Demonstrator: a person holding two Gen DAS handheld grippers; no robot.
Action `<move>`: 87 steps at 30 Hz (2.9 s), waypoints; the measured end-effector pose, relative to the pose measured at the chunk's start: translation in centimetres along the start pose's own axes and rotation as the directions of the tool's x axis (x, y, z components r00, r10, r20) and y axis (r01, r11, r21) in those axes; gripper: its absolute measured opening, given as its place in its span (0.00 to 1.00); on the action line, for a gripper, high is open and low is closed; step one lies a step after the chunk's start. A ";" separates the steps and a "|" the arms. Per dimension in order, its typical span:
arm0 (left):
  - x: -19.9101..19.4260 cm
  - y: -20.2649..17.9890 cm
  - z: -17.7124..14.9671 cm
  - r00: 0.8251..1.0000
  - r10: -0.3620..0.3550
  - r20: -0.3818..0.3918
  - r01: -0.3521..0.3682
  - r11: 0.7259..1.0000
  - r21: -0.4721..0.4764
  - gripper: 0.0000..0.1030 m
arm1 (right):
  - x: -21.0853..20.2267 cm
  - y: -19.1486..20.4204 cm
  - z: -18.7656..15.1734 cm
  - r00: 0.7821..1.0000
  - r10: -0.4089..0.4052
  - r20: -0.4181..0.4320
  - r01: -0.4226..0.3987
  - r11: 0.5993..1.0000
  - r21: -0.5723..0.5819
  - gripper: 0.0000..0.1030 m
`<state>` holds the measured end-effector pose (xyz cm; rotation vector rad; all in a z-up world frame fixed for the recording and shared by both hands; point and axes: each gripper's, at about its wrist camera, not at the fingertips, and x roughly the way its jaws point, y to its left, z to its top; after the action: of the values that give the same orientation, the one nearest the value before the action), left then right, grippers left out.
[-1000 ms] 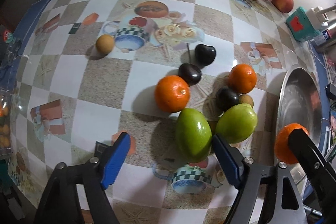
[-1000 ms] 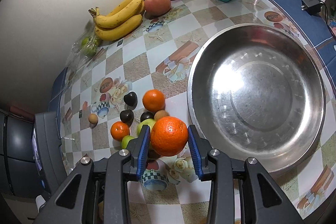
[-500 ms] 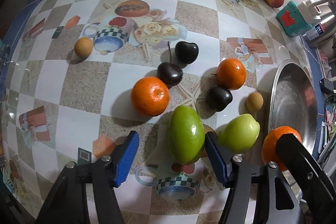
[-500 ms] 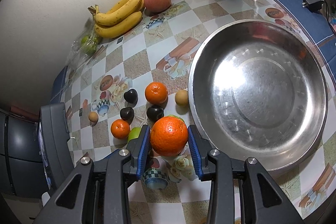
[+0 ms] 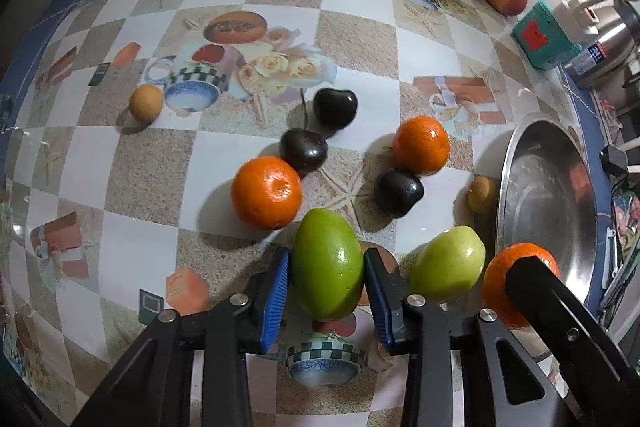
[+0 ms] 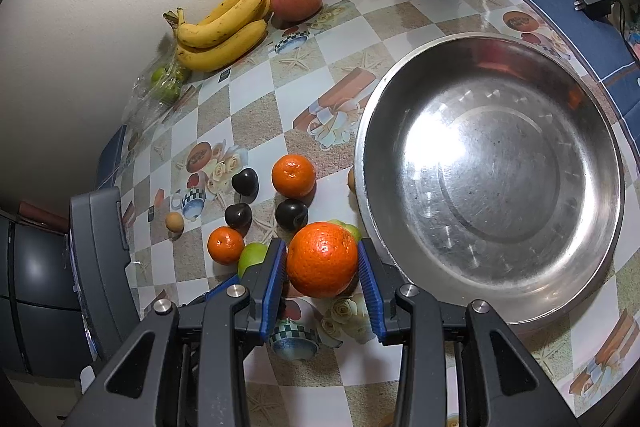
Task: Organize fruits
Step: 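Grasp a green mango with the left tool while the right tool holds the tangerine, then carry the green mango with the left tool while the right tool carries the tangerine over the bowl, then open the right tool to drop the tangerine while the left tool releases the mango into the bowl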
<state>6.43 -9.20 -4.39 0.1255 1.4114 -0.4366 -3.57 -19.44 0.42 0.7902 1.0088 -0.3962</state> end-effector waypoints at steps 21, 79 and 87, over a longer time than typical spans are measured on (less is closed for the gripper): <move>-4.7 1.0 -0.3 0.991 -0.027 0.134 0.030 0.999 -0.015 0.38 | -1.2 -3.2 1.6 0.999 0.003 0.032 -0.007 0.994 0.106 0.37; -2.1 -13.5 -3.9 0.969 -0.194 0.156 0.121 0.915 0.385 0.46 | -3.4 -16.3 3.3 0.964 -0.254 0.071 0.205 0.891 0.406 0.38; -3.5 -11.2 -2.4 0.968 -0.153 0.201 0.090 0.952 0.294 0.58 | -5.4 -14.7 3.7 0.954 -0.258 0.151 0.189 0.912 0.364 0.37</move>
<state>-0.28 -17.84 0.55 0.2155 1.1346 -0.7336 -13.31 -32.23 0.28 0.9320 0.8550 -0.8540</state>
